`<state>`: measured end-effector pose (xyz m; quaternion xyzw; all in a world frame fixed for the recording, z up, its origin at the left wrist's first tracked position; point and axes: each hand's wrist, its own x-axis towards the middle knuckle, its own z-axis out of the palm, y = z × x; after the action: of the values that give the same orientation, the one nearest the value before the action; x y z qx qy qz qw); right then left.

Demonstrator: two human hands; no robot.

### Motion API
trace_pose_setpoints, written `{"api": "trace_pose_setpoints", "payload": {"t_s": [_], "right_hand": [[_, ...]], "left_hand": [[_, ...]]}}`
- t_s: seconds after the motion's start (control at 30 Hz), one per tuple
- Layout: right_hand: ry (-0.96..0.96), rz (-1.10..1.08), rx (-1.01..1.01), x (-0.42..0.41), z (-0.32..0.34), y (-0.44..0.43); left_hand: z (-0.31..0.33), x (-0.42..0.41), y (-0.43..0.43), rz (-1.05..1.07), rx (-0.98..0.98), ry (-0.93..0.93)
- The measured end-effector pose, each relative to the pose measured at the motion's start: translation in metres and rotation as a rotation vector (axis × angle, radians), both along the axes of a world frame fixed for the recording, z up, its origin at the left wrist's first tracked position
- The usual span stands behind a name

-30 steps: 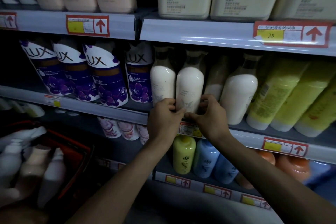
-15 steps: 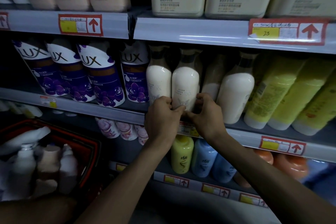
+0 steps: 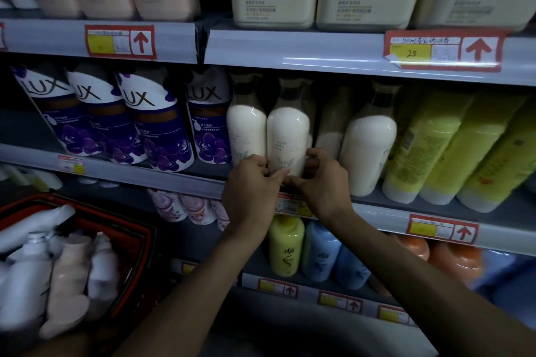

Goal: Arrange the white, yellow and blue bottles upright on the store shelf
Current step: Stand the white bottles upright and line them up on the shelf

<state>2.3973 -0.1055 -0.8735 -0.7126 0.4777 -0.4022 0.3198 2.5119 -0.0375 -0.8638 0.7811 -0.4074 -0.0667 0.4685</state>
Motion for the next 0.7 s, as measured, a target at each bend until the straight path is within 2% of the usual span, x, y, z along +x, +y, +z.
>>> {"api": "trace_pose_setpoints", "payload": {"t_s": [0.5, 0.7], "right_hand": [[-0.008, -0.001, 0.012, 0.002, 0.002, 0.002], [0.102, 0.097, 0.01, -0.013, 0.01, 0.008]], "left_hand": [[-0.003, -0.001, 0.0, -0.003, -0.003, -0.003], [-0.002, 0.001, 0.007, -0.026, 0.015, -0.002]]}}
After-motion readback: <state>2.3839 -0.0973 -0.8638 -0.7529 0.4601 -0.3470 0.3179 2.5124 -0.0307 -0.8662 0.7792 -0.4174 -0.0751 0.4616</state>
